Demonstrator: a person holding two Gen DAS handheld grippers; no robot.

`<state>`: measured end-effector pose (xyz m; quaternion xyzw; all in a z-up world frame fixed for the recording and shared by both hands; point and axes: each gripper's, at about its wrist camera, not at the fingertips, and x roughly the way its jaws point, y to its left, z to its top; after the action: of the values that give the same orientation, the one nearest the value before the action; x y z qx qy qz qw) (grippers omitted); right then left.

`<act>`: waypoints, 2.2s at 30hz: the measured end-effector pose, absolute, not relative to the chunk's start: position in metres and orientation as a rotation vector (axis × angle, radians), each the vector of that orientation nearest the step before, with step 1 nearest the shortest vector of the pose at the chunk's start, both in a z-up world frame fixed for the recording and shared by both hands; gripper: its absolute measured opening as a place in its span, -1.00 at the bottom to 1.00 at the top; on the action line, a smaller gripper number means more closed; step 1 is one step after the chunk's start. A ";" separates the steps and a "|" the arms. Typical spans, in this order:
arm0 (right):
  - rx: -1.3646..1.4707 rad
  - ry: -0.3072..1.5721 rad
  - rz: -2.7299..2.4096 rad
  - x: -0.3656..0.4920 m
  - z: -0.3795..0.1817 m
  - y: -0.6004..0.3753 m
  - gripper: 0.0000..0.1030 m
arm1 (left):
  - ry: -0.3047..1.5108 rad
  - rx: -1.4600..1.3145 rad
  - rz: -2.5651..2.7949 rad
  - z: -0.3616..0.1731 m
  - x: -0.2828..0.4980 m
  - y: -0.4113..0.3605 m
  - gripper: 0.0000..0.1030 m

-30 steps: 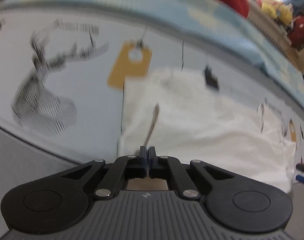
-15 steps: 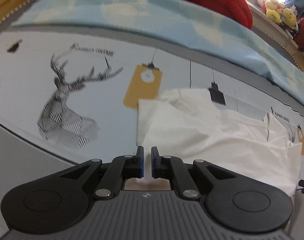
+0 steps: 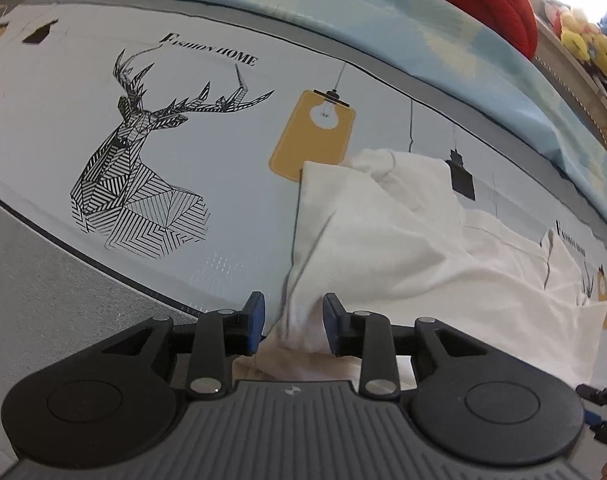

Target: Fold small clothes

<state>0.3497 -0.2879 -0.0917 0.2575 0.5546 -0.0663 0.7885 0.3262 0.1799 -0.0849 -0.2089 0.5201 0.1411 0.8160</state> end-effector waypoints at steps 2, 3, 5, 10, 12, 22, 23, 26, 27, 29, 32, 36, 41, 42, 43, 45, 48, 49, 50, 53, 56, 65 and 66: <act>0.579 1.183 -0.148 0.350 -0.093 -0.290 -0.08 | 1.103 -0.466 0.302 -0.086 0.327 0.182 -0.32; 0.584 1.180 -0.147 0.350 -0.093 -0.290 -0.22 | 1.097 -0.475 0.298 -0.086 0.327 0.182 -0.32; 0.594 1.164 -0.138 0.350 -0.088 -0.289 -0.62 | 1.088 -0.481 0.291 -0.086 0.329 0.181 -0.32; 0.604 1.093 -0.162 0.348 -0.074 -0.296 -0.93 | 1.080 -0.496 0.272 -0.090 0.334 0.176 -0.32; 0.592 1.080 -0.185 0.351 -0.074 -0.299 -0.94 | 1.080 -0.491 0.261 -0.092 0.336 0.173 -0.32; 0.531 0.970 -0.226 0.353 -0.060 -0.310 -0.93 | 1.062 -0.446 0.274 -0.089 0.336 0.169 -1.00; 0.538 0.971 -0.152 0.356 -0.058 -0.304 -0.93 | 1.053 -0.449 0.281 -0.086 0.336 0.170 -1.00; 0.561 1.027 0.013 0.362 -0.065 -0.286 -0.62 | 1.069 -0.438 0.298 -0.081 0.337 0.173 -0.97; 0.561 1.066 0.011 0.363 -0.071 -0.283 -0.50 | 1.068 -0.409 0.313 -0.079 0.337 0.172 -0.92; 0.561 1.138 -0.068 0.364 -0.087 -0.289 -0.52 | 1.054 -0.369 0.306 -0.073 0.336 0.170 -0.86; 0.620 1.130 -0.146 0.362 -0.089 -0.300 -0.56 | 1.050 -0.363 0.208 -0.066 0.336 0.165 -0.70; 0.531 1.084 -0.126 0.363 -0.077 -0.292 -0.49 | 1.189 -0.434 0.102 -0.094 0.337 0.158 -0.30; 0.590 1.165 -0.233 0.355 -0.087 -0.306 -0.47 | 1.168 -0.289 0.145 -0.068 0.328 0.143 -0.57; 0.583 1.140 -0.238 0.352 -0.075 -0.306 -0.47 | 1.107 -0.240 0.124 -0.051 0.322 0.136 -0.53; 0.568 1.098 -0.226 0.349 -0.060 -0.306 -0.47 | 1.047 -0.195 0.101 -0.037 0.315 0.129 -0.49; 0.530 1.003 -0.186 0.340 -0.026 -0.304 -0.47 | 0.949 -0.137 0.076 -0.014 0.294 0.118 -0.49; 0.505 0.827 -0.124 0.314 0.036 -0.303 -0.45 | 0.907 -0.091 0.094 0.013 0.253 0.106 -0.49; 0.513 0.772 -0.093 0.300 0.055 -0.305 -0.42 | 0.903 -0.080 0.086 0.020 0.241 0.101 -0.49; 0.521 0.723 -0.059 0.285 0.073 -0.306 -0.35 | 0.895 -0.063 0.059 0.030 0.225 0.097 -0.49; 0.521 0.634 0.058 0.236 0.109 -0.310 -0.22 | 0.854 -0.025 0.001 0.055 0.173 0.088 -0.49; 0.469 0.602 0.109 0.179 0.125 -0.324 -0.22 | 0.829 -0.036 -0.033 0.063 0.117 0.086 -0.49; 0.395 0.738 0.019 0.046 0.041 -0.368 -0.20 | 0.969 -0.242 0.037 -0.036 0.001 0.102 -0.53; 0.386 0.761 0.001 0.035 0.024 -0.367 -0.20 | 1.021 -0.246 0.061 -0.049 -0.001 0.105 -0.55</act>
<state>0.0351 -0.3673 0.0239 0.1871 0.3691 0.0005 0.9103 -0.0011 0.1054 -0.0494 -0.1173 0.4875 0.0293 0.8647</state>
